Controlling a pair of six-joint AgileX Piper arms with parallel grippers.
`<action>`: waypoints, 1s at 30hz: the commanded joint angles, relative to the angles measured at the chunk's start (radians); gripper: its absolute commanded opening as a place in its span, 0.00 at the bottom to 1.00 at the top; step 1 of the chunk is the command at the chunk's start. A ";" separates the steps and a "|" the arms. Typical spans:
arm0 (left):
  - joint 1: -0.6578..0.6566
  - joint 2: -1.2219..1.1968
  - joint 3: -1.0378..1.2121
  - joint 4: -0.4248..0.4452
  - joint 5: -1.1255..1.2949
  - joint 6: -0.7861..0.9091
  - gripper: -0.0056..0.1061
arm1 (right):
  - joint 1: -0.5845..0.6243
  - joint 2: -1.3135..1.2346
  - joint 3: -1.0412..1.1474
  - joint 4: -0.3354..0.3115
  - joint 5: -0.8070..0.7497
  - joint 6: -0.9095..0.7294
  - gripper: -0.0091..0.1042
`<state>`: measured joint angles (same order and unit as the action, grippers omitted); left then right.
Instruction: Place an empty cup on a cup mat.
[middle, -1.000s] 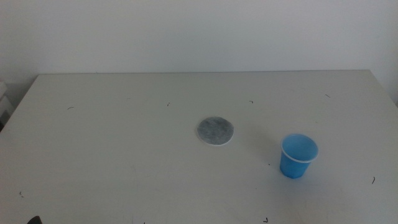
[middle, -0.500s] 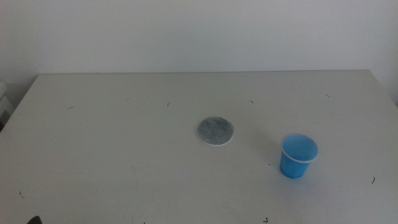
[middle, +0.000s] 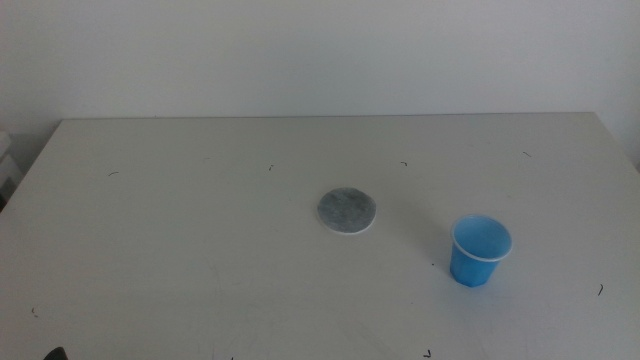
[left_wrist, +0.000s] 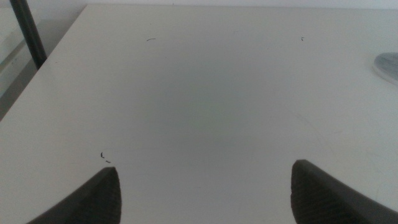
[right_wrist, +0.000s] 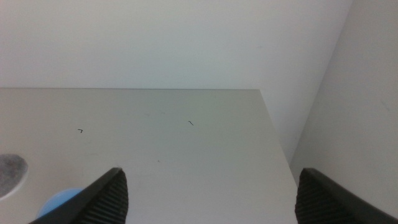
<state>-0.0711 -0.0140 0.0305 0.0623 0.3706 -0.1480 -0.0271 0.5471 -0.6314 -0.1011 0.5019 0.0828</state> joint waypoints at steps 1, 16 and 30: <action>0.001 -0.013 -0.006 0.003 -0.066 -0.011 0.99 | 0.002 0.061 -0.088 -0.017 -0.030 0.049 0.91; 0.001 -0.013 -0.006 0.003 -0.066 -0.011 0.99 | 0.011 0.438 -0.456 0.002 0.276 0.205 0.91; 0.001 -0.013 -0.006 0.003 -0.066 -0.011 0.99 | 0.210 0.690 -0.585 0.021 0.354 0.276 0.91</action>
<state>-0.0711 -0.0140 0.0305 0.0623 0.3706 -0.1480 0.1639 1.2396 -1.1816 -0.0704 0.8955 0.3481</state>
